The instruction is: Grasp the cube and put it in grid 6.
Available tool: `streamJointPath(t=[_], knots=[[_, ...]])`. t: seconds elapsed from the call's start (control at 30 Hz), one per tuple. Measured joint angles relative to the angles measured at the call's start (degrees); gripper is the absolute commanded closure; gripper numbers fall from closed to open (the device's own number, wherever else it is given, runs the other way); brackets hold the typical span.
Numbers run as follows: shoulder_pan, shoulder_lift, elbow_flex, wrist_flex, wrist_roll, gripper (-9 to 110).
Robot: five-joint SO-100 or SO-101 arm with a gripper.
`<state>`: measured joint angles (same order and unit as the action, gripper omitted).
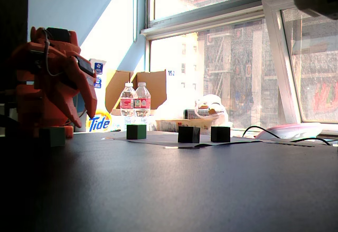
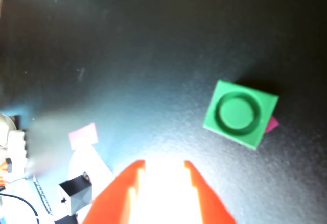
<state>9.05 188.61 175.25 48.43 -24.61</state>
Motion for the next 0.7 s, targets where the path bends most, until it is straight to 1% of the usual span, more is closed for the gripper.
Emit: streamJointPath(t=[0.7], knots=[[-0.3,0.0,0.0,0.2,-0.5,92]])
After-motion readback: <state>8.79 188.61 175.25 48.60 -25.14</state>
